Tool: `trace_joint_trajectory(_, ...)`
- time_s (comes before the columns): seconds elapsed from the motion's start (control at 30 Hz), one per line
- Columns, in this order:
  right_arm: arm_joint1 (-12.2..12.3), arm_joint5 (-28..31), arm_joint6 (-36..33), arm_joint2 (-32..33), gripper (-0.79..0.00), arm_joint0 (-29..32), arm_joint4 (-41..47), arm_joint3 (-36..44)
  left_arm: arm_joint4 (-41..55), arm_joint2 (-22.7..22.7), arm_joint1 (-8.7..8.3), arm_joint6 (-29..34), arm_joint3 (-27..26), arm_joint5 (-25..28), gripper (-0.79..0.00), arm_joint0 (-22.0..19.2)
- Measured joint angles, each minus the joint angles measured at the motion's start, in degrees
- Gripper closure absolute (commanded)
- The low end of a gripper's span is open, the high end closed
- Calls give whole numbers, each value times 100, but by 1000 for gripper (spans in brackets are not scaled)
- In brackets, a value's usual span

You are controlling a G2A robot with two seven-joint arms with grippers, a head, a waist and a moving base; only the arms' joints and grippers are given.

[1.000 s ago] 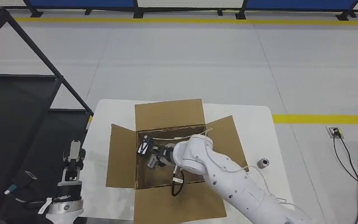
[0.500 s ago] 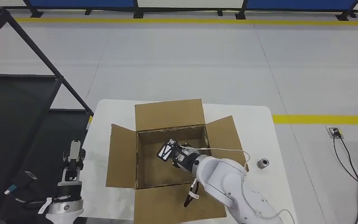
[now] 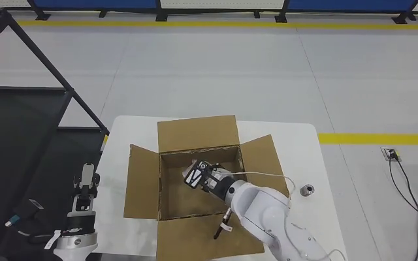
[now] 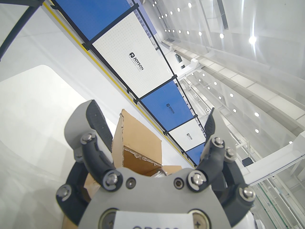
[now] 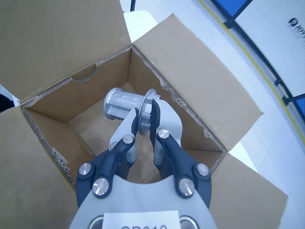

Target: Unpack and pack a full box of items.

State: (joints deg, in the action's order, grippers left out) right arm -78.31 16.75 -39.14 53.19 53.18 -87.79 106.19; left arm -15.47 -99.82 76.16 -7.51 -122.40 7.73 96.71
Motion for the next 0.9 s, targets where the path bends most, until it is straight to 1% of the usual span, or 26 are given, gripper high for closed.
trace_joint_trajectory(0.13, 153, 37, 476, 137, 0, 621, -1304, 973, 0, 0, 0, 0, 0, 0, -785, 0)
trace_joint_trajectory(0.2, 262, 41, 882, 326, 0, 1086, -2070, 1536, 0, 0, 0, 0, 0, 0, -785, 0)
trace_joint_trajectory(0.27, 365, -86, 1261, 598, 0, 1596, -2774, 2050, 0, 0, 0, 0, 0, 0, -785, 0)
trace_joint_trajectory(0.37, 485, -260, 1709, 1015, 0, 2297, -3581, 2670, 0, 0, 0, 0, 0, 0, -785, 0)
trace_joint_trajectory(0.47, 561, -493, 1946, 1440, 0, 2809, -4235, 2868, 0, 0, 0, 0, 0, 0, -785, 0)
trace_joint_trajectory(0.57, 589, -848, 1947, 1817, 0, 3127, -4611, 2845, 0, 0, 0, 0, 0, 0, -785, 0)
trace_joint_trajectory(0.73, 610, -1256, 1839, 2464, 0, 3600, -4655, 2845, 0, 0, 0, 0, 0, 0, -785, 0)
trace_joint_trajectory(0.83, 634, -1263, 1932, 3008, 0, 3950, -4447, 2846, 0, 0, 0, 0, 0, 0, -785, 0)
trace_joint_trajectory(0.9, 657, -1065, 1975, 3432, 0, 4245, -4293, 2846, 0, 0, 0, 0, 0, 0, -785, 0)
